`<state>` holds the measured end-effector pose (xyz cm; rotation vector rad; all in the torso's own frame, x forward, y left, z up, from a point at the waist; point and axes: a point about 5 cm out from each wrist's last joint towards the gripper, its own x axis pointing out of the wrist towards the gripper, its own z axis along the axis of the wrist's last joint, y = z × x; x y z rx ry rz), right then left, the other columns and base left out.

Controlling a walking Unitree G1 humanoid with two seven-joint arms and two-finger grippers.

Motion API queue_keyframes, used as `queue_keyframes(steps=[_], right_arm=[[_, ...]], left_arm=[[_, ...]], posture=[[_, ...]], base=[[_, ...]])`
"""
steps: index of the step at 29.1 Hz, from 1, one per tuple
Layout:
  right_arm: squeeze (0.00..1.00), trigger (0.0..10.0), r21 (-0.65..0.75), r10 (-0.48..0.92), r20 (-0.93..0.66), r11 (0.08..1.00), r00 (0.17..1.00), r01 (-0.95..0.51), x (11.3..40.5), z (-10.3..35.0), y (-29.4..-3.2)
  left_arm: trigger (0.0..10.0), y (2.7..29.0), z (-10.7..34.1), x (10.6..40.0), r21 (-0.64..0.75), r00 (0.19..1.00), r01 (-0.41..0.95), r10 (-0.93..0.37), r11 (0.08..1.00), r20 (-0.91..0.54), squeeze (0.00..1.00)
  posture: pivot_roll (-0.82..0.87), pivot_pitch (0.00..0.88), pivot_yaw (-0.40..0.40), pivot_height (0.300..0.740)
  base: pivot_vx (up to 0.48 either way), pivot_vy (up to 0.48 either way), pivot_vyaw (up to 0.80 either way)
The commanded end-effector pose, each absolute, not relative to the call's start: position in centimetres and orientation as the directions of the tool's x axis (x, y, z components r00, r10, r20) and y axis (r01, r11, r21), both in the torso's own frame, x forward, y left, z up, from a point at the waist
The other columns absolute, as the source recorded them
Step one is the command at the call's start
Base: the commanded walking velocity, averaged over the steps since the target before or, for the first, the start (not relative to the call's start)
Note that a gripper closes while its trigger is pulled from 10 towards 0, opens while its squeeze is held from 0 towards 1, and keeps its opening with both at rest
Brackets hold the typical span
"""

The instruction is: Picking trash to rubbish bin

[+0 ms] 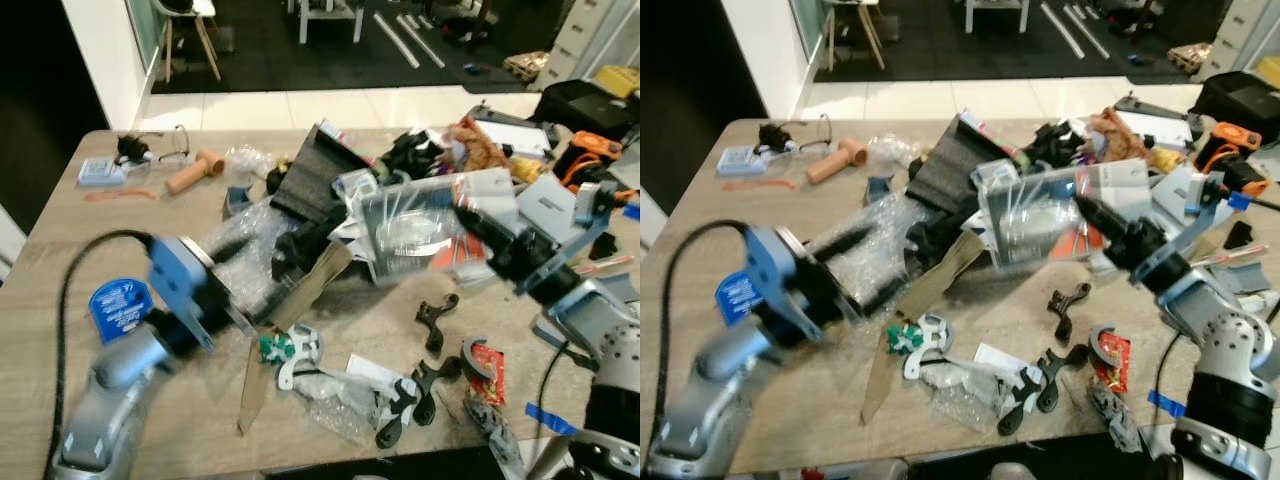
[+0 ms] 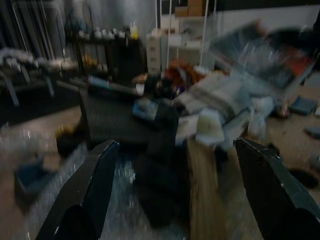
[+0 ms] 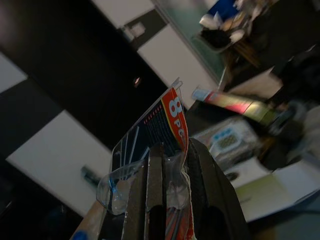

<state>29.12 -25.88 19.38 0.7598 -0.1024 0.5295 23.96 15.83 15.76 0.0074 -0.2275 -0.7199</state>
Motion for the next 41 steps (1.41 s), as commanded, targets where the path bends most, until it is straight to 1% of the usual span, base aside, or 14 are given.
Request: queue_keyframes(steps=[1, 2, 5, 7, 9, 11, 16, 20, 25, 41], right_arm=[[0.00, 3.4, 0.634, 0.393, 0.295, 0.601, 0.871, -0.486, 29.2, 19.4, -26.1], [0.00, 10.0, 0.643, 0.363, 0.320, 0.595, 0.875, -0.482, 29.3, 19.6, -26.2], [0.00, 10.0, 0.673, 0.243, 0.363, 0.599, 0.899, -0.434, 29.8, 19.9, -26.9], [0.00, 10.0, 0.673, 0.243, 0.363, 0.599, 0.899, -0.434, 29.8, 19.9, -26.9], [0.00, 10.0, 0.681, 0.192, 0.371, 0.609, 0.908, -0.407, 30.1, 19.9, -27.2], [0.00, 10.0, 0.679, 0.184, 0.372, 0.615, 0.910, -0.401, 30.2, 19.8, -27.2], [0.00, 10.0, 0.671, 0.192, 0.368, 0.623, 0.910, -0.402, 30.5, 19.6, -26.5], [0.00, 10.0, 0.668, 0.205, 0.356, 0.626, 0.912, -0.402, 30.5, 19.3, -26.0], [0.00, 10.0, 0.660, 0.213, 0.344, 0.637, 0.914, -0.397, 30.6, 19.1, -25.7], [0.00, 10.0, 0.629, 0.237, 0.319, 0.671, 0.918, -0.392, 30.8, 18.8, -25.1]], left_arm=[[10.0, 16.0, 15.3, 24.0, 0.075, 0.740, 0.642, -0.643, 0.763, 0.196, 0.00], [10.0, 16.2, 15.0, 24.1, 0.076, 0.755, 0.627, -0.629, 0.775, 0.188, 0.00], [10.0, 16.4, 13.9, 24.2, 0.073, 0.780, 0.602, -0.605, 0.795, 0.161, 0.00], [10.0, 16.4, 13.9, 24.2, 0.073, 0.780, 0.602, -0.605, 0.795, 0.161, 0.00], [10.0, 16.5, 13.4, 24.4, 0.068, 0.785, 0.598, -0.600, 0.799, 0.154, 0.00], [10.0, 16.6, 13.3, 24.4, 0.065, 0.785, 0.598, -0.600, 0.799, 0.154, 0.00], [10.0, 16.7, 13.3, 24.6, 0.029, 0.777, 0.608, -0.603, 0.793, 0.180, 0.00], [10.0, 16.5, 13.4, 24.3, 0.000, 0.754, 0.642, -0.631, 0.767, 0.184, 0.00], [10.0, 16.3, 12.9, 23.9, -0.017, 0.740, 0.663, -0.652, 0.748, 0.165, 0.00], [10.0, 16.3, 12.3, 24.0, -0.030, 0.733, 0.674, -0.664, 0.738, 0.146, 0.00]], posture=[[-0.09, 0.000, -0.037, 0.740], [-0.09, 0.000, -0.037, 0.740], [-0.09, 0.000, -0.037, 0.740], [-0.09, 0.000, -0.037, 0.740], [-0.10, 0.000, -0.041, 0.740], [-0.10, 0.000, -0.040, 0.740], [-0.10, 0.000, -0.040, 0.740], [-0.10, 0.000, -0.038, 0.740], [-0.09, 0.000, -0.037, 0.740], [-0.10, 0.000, -0.035, 0.740]], base=[[0.000, 0.000, 0.00], [0.000, 0.000, 0.00], [0.000, 0.000, 0.00], [0.000, 0.000, 0.00], [0.000, 0.000, 0.00], [0.000, 0.000, 0.00], [0.000, 0.000, 0.00], [0.000, 0.000, 0.00], [-0.316, 0.000, 0.00], [-0.361, 0.000, 0.00]])
